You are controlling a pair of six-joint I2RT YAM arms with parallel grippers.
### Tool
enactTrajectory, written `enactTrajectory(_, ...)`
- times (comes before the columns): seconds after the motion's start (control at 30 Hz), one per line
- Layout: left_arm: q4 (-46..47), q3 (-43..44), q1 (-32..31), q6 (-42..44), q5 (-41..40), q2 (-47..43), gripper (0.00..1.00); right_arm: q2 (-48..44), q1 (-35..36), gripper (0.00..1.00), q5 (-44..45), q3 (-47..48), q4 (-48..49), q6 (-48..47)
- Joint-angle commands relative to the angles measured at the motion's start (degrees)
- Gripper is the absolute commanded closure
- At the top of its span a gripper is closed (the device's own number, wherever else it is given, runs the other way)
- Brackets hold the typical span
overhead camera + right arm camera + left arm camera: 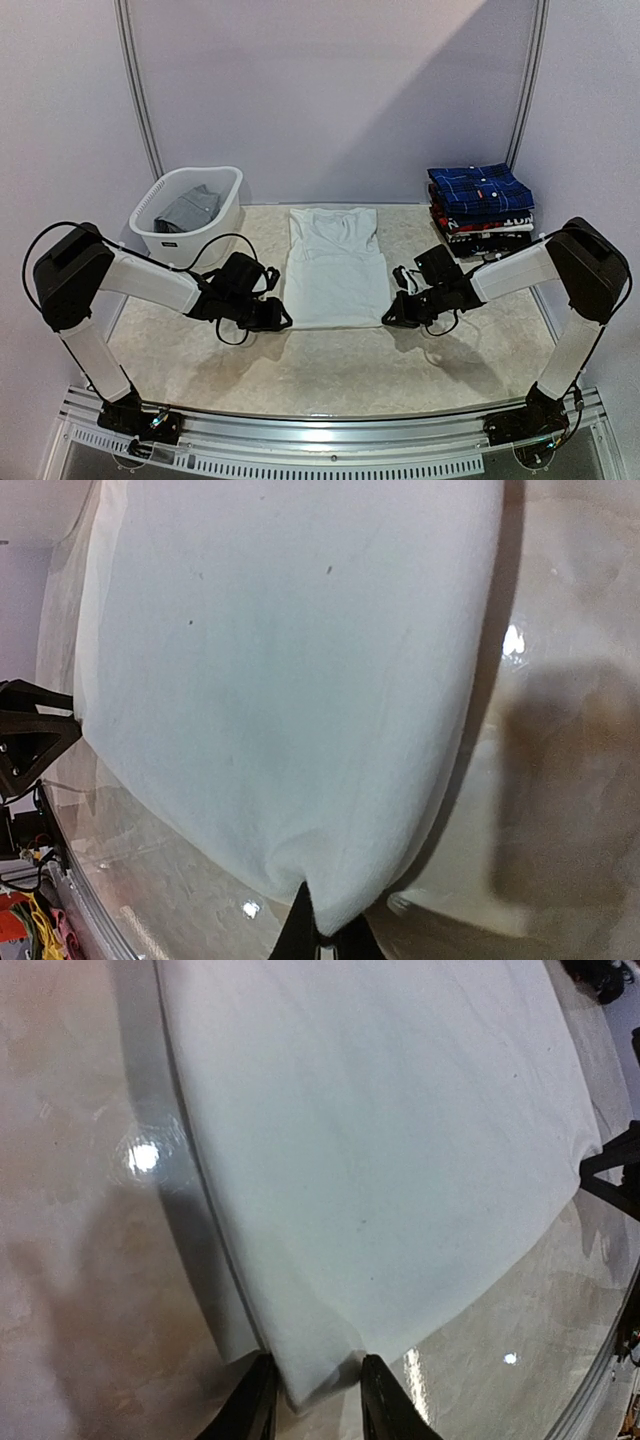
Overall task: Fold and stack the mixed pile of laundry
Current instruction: Pick up the 2/3-rectangle-folded T-shirt from the center of the board.
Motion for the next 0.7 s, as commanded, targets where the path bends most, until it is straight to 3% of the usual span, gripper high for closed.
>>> enactTrajectory(0.0, -7.65, -0.66, -0.36, 0.13, 0.11, 2.71, 0.72, 2.35, -0.02, 1.00, 1.85, -1.01, -3.33, -0.38)
enactTrajectory(0.1, -7.74, -0.27, -0.70, 0.32, 0.35, 3.16, 0.81, 2.67, -0.01, 1.00, 1.85, -0.68, -3.57, -0.61)
enactTrajectory(0.2, -7.76, -0.11, -0.96, 0.69, 0.09, 3.10, 1.00, 2.94, -0.02, 1.00, 1.79, -0.52, -3.75, -0.79)
enactTrajectory(0.67, -12.57, 0.70, -4.74, 1.86, -3.56, -4.83, 1.00, -5.97, 0.02, 1.00, 1.95, -2.38, -7.89, 0.02)
